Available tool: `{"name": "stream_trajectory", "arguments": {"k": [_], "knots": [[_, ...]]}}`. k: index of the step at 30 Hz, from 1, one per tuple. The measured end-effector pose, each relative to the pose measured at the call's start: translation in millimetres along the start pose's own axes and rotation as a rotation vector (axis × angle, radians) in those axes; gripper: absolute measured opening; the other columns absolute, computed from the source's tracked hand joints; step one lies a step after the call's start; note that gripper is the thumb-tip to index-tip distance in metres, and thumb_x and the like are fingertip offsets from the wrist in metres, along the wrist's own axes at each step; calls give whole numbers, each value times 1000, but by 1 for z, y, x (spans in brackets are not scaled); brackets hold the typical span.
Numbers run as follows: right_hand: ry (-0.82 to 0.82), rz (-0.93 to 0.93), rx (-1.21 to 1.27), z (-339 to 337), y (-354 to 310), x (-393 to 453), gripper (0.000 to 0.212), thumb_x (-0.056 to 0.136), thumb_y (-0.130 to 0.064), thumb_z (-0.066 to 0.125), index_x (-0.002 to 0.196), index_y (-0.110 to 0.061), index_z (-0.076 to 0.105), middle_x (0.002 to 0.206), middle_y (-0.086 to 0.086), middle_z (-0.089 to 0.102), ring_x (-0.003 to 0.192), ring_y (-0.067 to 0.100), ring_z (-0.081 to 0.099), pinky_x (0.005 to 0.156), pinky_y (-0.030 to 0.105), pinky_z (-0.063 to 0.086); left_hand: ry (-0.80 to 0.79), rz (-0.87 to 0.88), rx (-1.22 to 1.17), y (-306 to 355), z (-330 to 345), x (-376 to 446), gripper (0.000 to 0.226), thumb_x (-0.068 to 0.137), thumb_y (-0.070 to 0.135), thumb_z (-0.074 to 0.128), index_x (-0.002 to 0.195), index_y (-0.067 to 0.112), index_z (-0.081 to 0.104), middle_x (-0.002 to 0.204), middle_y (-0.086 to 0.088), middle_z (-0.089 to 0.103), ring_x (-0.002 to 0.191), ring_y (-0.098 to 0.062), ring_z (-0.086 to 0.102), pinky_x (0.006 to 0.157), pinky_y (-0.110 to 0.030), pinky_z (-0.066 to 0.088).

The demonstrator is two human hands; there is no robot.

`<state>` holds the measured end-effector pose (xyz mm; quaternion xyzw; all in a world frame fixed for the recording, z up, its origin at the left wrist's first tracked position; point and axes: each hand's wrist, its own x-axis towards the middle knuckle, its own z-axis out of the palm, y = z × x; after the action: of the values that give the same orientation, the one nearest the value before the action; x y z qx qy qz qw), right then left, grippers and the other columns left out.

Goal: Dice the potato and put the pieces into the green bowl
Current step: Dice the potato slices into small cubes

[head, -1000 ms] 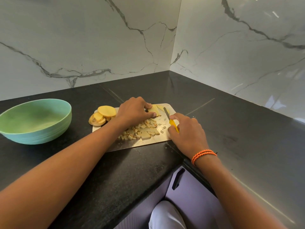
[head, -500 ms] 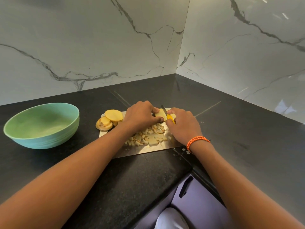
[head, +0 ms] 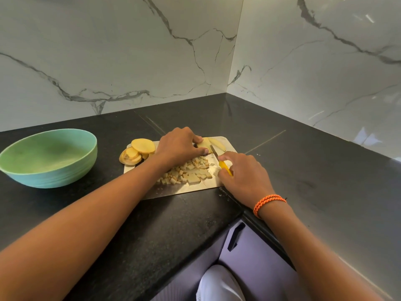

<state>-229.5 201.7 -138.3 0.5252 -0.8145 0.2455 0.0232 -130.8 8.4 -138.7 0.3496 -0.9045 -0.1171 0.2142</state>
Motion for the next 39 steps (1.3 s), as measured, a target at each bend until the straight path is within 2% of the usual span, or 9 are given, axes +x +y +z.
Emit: {"name": "stream_trajectory", "arguments": {"k": [4, 8, 10, 13, 17, 19, 24, 31, 39], "knots": [[7, 15, -10, -8, 5, -14, 35, 96, -37, 57, 131, -34, 62, 72, -6, 52, 67, 14, 53, 60, 28, 39, -7, -7, -15, 1, 0, -1, 54, 90, 60, 74, 134, 29, 71, 134, 10, 71, 88, -5, 59, 73, -26, 50], [19, 27, -51, -11, 7, -15, 36, 97, -37, 57, 133, -32, 60, 71, -5, 56, 65, 14, 55, 59, 30, 46, -12, -3, -12, 1, 0, 0, 55, 90, 61, 74, 134, 30, 71, 134, 10, 71, 87, -6, 61, 68, -24, 48], [23, 37, -20, -12, 9, -13, 36, 97, -36, 58, 133, -32, 61, 73, -6, 55, 66, 12, 54, 55, 26, 39, -10, -3, -18, 0, 0, 1, 55, 89, 62, 74, 134, 30, 71, 133, 10, 71, 85, -6, 61, 66, -23, 48], [32, 25, 28, -12, 6, -8, 38, 98, -35, 57, 135, -33, 60, 87, -1, 64, 81, 15, 54, 58, 23, 34, -6, -9, -16, 0, 1, 2, 55, 88, 63, 75, 133, 30, 72, 133, 10, 71, 87, -6, 60, 71, -25, 52], [48, 24, 74, 2, 2, 11, 37, 96, -36, 56, 133, -34, 60, 83, 0, 61, 79, 20, 57, 67, 33, 46, -5, -14, -17, -1, 1, 3, 56, 87, 65, 75, 132, 32, 73, 132, 11, 72, 89, -7, 61, 68, -25, 47], [27, 38, 42, 7, 1, 24, 37, 94, -38, 55, 131, -35, 60, 93, 1, 65, 89, 23, 60, 76, 37, 51, -2, -6, -17, -1, 0, 2, 56, 86, 66, 75, 131, 33, 73, 131, 13, 72, 95, -8, 65, 70, -27, 48], [20, 50, 34, 15, -3, 48, 37, 95, -37, 57, 131, -33, 60, 113, 3, 67, 108, 26, 59, 77, 36, 45, 10, 9, 0, -1, 0, 2, 56, 87, 66, 74, 132, 33, 73, 130, 12, 73, 101, -10, 68, 66, -25, 43], [117, 28, 81, 19, -7, 53, 35, 96, -36, 56, 130, -29, 63, 93, 3, 69, 89, 25, 63, 76, 38, 53, 11, -2, -3, -3, 0, 3, 57, 85, 67, 75, 131, 34, 73, 124, 13, 75, 92, -8, 65, 69, -27, 48], [69, 1, 23, 19, -11, 52, 36, 98, -38, 57, 132, -29, 64, 111, 2, 70, 92, 21, 64, 76, 35, 50, 4, -6, -2, -3, 2, 4, 56, 86, 66, 75, 131, 32, 74, 123, 12, 76, 92, -8, 66, 70, -28, 51]]}}
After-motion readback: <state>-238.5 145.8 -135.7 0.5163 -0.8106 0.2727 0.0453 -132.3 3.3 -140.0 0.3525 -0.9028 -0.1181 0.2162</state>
